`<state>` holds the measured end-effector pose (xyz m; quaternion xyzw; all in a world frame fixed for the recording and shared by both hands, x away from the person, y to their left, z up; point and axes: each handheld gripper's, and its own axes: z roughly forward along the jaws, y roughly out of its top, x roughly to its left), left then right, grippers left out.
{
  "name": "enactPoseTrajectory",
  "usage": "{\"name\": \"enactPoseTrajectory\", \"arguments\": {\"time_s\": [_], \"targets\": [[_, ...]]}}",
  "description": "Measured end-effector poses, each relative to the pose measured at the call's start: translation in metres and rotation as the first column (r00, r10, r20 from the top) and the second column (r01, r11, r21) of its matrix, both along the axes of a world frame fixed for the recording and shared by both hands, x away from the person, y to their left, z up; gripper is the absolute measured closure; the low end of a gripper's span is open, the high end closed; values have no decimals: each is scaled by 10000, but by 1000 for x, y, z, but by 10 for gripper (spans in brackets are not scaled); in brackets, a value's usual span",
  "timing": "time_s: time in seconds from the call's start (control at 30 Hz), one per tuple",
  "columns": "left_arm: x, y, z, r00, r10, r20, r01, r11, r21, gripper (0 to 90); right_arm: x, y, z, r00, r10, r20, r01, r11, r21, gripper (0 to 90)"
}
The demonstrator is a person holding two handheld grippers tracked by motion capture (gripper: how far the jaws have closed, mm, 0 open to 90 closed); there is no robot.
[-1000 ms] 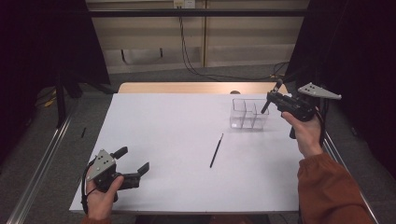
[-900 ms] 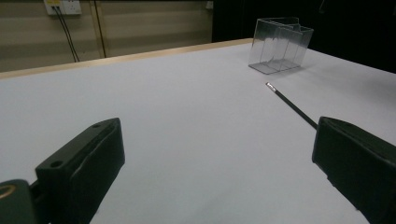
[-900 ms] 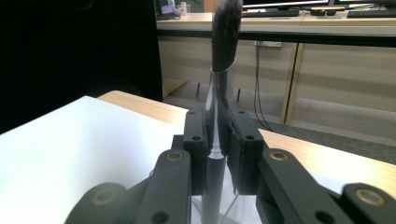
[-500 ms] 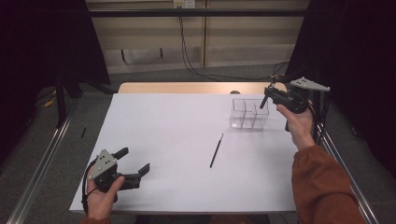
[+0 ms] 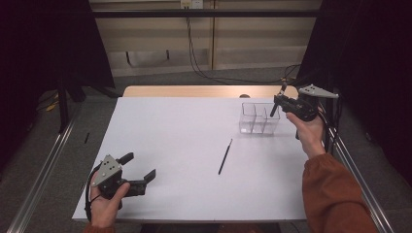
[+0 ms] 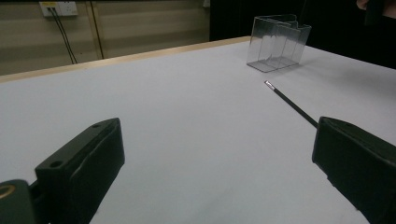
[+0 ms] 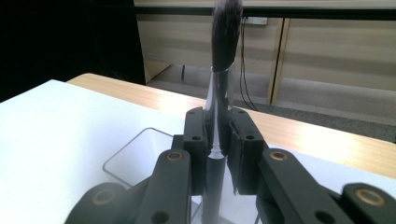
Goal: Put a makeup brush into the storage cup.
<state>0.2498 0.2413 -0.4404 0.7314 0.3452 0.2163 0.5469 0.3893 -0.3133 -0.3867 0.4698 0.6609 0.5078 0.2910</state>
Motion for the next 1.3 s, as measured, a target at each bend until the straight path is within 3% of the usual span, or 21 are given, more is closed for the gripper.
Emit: {"name": "enactPoseTrajectory", "arguments": {"time_s": [0.37, 1.3], "targets": [[-2, -3, 1, 9997, -183, 154, 179, 9995, 261, 25, 1, -2, -11, 9997, -73, -233, 74, 10000, 56, 793], [1, -1, 0, 9999, -22, 128, 18, 9997, 245, 23, 4, -4, -35, 9983, -61, -572, 68, 9999, 121, 787]]}}
